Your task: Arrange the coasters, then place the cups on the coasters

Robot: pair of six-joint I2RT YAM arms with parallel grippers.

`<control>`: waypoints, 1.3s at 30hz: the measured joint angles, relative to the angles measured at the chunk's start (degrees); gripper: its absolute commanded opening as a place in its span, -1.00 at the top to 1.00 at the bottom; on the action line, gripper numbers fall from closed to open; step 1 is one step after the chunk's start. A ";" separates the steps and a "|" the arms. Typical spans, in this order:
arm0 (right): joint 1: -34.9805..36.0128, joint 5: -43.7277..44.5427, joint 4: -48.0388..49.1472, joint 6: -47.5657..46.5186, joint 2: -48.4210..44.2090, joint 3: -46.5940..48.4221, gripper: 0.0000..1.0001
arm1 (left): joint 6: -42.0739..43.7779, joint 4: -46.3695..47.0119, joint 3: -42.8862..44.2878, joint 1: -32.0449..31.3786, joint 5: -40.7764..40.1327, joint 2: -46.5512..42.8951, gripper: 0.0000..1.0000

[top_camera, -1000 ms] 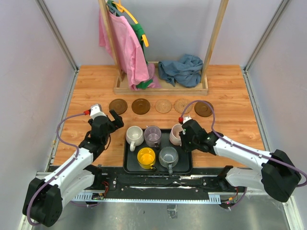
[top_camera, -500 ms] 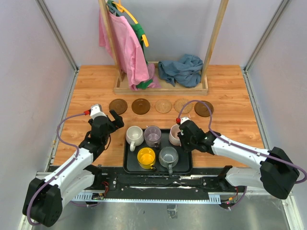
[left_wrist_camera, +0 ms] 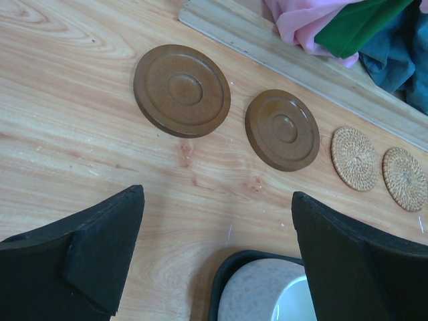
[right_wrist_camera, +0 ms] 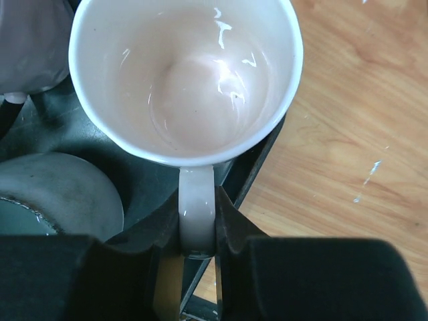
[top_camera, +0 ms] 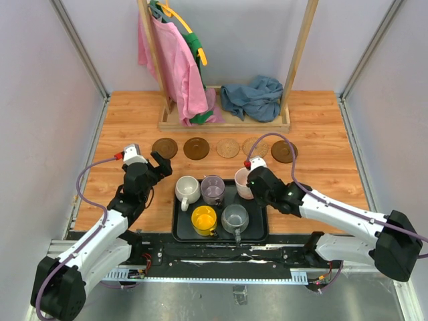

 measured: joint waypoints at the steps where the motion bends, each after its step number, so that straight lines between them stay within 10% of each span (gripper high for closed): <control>1: 0.07 0.70 0.02 -0.20 -0.24 0.33 0.99 | 0.00 0.07 0.00 0.00 0.00 0.02 -0.89; 16: -1.09 15.78 5.18 -7.41 -0.55 3.80 0.99 | 0.00 0.33 0.00 0.00 0.24 1.66 -0.89; 39: -29.99 7.26 31.43 -10.88 4.22 -6.60 0.99 | 0.04 1.62 0.00 0.00 0.61 6.16 -0.89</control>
